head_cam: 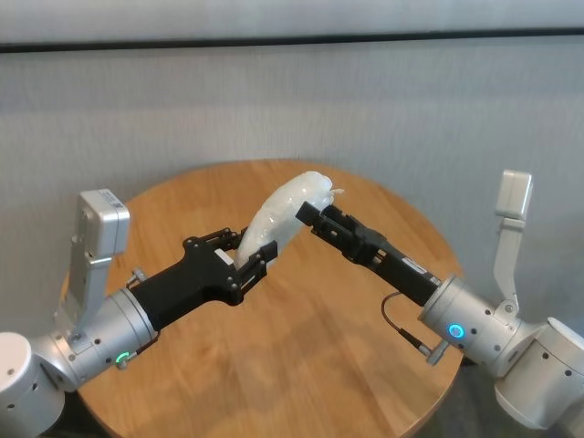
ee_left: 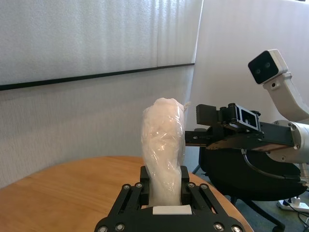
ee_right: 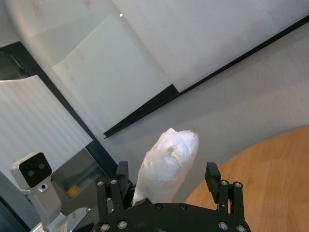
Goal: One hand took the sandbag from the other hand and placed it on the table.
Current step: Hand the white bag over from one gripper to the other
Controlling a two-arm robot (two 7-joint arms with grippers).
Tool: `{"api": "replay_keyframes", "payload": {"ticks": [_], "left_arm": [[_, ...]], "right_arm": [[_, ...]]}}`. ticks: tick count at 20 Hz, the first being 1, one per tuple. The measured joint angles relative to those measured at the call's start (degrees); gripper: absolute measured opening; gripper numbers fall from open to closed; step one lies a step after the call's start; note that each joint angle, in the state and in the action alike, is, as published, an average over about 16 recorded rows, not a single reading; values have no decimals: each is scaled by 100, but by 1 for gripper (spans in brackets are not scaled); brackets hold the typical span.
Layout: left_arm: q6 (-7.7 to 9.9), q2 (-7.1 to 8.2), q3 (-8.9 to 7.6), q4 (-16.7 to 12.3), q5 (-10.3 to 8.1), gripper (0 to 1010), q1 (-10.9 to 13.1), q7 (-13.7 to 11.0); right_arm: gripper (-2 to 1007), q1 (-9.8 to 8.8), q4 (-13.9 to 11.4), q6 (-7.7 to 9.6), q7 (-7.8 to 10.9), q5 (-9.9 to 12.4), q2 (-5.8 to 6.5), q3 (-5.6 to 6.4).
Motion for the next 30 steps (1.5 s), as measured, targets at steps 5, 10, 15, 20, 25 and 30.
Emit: {"api": "replay_keyframes", "payload": {"ticks": [5, 10, 15, 20, 25, 30], "left_arm": [[0, 0, 0, 0, 0, 368, 0, 0], [0, 0, 0, 0, 0, 368, 0, 0], [0, 0, 0, 0, 0, 368, 0, 0], [0, 0, 0, 0, 0, 368, 0, 0], [0, 0, 0, 0, 0, 368, 0, 0], [0, 0, 0, 0, 0, 368, 0, 0]], "right_arm": [[1001, 97, 125, -14, -31, 47, -37, -87], [1001, 186, 229, -29, -43, 97, -66, -168], [1001, 267, 311, -45, -33, 152, -90, -251], [1001, 340, 389, -65, -10, 206, -115, -333], [1001, 411, 466, -83, 17, 253, -144, -408], [1001, 468, 532, -102, 32, 286, -168, -462]]}}
